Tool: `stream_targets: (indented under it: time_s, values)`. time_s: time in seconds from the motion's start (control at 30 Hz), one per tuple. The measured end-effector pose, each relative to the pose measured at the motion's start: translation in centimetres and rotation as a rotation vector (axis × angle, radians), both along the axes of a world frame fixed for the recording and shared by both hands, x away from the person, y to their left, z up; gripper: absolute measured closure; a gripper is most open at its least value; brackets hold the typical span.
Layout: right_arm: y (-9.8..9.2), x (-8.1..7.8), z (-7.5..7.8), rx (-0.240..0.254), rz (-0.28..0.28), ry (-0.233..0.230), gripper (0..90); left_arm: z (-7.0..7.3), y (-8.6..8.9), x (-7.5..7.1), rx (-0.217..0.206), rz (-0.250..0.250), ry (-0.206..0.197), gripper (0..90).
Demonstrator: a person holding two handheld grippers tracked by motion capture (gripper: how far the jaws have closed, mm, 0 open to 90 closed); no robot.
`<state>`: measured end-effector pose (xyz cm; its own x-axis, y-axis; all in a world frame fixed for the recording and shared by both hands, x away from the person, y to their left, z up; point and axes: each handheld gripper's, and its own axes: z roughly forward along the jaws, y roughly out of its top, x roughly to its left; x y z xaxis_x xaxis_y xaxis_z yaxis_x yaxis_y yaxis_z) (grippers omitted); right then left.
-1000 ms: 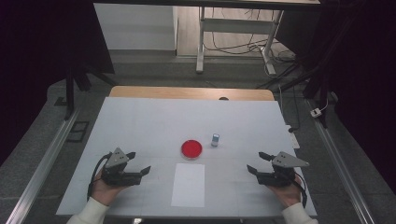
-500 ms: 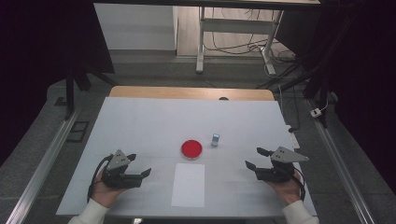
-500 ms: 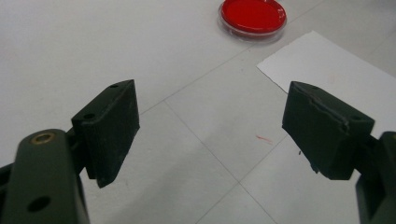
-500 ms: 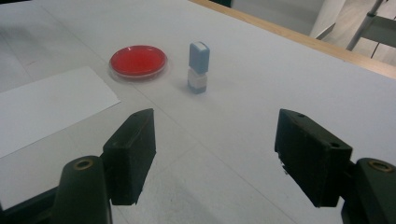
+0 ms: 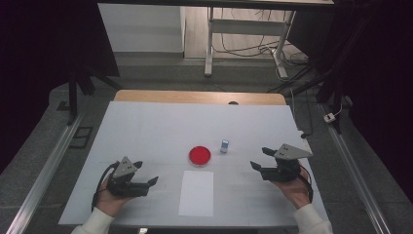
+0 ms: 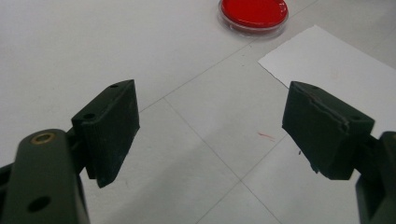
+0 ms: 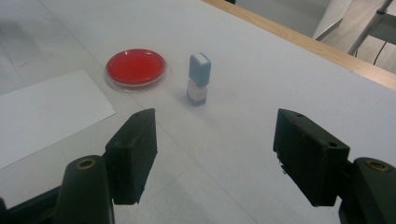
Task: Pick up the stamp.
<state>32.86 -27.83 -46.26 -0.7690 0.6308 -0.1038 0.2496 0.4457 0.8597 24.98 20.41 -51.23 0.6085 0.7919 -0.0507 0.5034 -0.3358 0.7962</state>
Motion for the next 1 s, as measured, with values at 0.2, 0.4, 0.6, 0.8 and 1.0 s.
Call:
stream_targets:
  time_s: [0.2,0.4,0.6,0.8,1.0]
  values:
    - [0.8,0.8,0.4,-0.007,0.01,0.012,30.1,-0.1,0.0,0.0,0.0,-0.001,0.004,18.9]
    - [1.7,1.6,0.6,-0.019,0.02,0.02,30.1,-0.2,0.1,0.0,0.004,0.001,0.006,18.9]
    - [2.6,2.2,0.9,-0.025,0.036,0.035,30.1,-0.3,0.0,0.1,0.009,0.0,0.01,18.9]
    - [3.4,2.6,1.2,-0.032,0.052,0.037,30.1,-0.5,-0.2,0.2,0.019,-0.002,0.017,18.9]
    - [4.1,3.4,1.4,-0.04,0.063,0.049,30.1,-0.6,-0.2,0.2,0.023,-0.004,0.02,18.9]
